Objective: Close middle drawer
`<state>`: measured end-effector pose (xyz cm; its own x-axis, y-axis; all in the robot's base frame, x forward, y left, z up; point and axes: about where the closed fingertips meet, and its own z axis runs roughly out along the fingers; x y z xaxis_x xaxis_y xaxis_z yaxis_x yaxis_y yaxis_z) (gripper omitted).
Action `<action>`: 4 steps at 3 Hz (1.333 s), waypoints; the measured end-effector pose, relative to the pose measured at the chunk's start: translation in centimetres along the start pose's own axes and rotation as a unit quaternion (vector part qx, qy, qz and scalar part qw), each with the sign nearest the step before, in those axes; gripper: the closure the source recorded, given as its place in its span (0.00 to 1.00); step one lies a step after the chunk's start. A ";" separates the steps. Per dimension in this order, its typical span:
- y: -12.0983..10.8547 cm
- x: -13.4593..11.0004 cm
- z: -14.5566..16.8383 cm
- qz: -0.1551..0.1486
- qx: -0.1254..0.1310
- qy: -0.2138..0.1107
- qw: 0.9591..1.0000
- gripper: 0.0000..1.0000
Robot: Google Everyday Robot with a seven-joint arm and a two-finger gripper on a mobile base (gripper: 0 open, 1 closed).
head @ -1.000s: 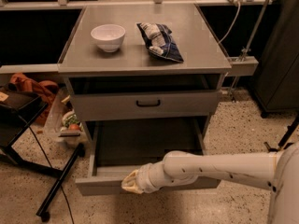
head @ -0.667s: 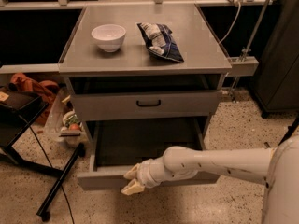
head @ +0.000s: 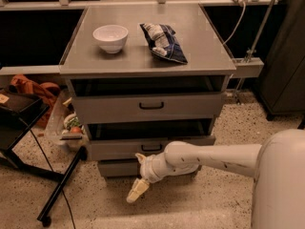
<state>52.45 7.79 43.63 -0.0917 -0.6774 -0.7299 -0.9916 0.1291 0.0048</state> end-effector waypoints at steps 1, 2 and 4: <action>-0.6 0.4 0.2 0.004 0.016 0.001 1.000 0.00; -1.9 0.8 1.3 0.003 0.018 -0.006 1.000 0.00; -5.7 -0.1 4.2 -0.015 0.019 -0.047 0.999 0.42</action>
Offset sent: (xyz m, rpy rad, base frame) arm 0.0442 0.0022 -0.0240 0.0279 -0.0364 -0.0447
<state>58.51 10.13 40.77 -0.0520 -0.6102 -0.7905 -0.9895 0.1383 -0.0417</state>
